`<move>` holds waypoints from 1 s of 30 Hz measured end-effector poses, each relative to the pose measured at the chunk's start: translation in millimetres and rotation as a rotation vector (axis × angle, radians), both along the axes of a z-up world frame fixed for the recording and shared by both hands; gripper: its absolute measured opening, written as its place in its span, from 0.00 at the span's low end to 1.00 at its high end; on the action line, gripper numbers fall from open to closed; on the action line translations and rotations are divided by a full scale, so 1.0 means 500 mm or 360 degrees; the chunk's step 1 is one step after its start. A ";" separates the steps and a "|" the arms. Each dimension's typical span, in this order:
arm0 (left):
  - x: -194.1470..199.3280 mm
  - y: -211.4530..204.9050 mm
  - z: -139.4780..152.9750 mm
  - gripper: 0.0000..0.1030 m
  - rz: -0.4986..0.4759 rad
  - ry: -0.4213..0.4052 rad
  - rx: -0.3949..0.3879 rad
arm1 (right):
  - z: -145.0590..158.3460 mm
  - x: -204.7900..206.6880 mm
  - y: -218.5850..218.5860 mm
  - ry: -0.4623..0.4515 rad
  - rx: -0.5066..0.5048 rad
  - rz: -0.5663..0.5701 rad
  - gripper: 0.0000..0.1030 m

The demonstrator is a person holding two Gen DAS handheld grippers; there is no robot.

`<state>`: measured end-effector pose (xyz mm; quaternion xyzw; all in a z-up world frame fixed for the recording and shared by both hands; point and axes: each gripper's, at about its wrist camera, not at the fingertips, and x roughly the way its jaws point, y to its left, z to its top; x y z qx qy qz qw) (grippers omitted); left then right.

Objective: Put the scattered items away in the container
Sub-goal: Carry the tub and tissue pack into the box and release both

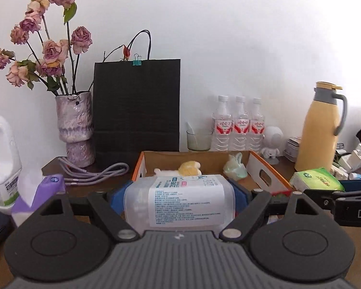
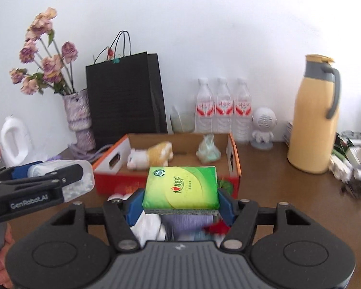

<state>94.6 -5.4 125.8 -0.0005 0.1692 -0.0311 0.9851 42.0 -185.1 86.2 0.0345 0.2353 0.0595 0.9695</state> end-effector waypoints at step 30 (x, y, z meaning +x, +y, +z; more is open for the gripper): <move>0.375 -0.012 -0.104 0.96 -0.0008 0.0730 0.0291 | -0.125 0.497 -0.004 0.1007 -0.0184 -0.0033 0.82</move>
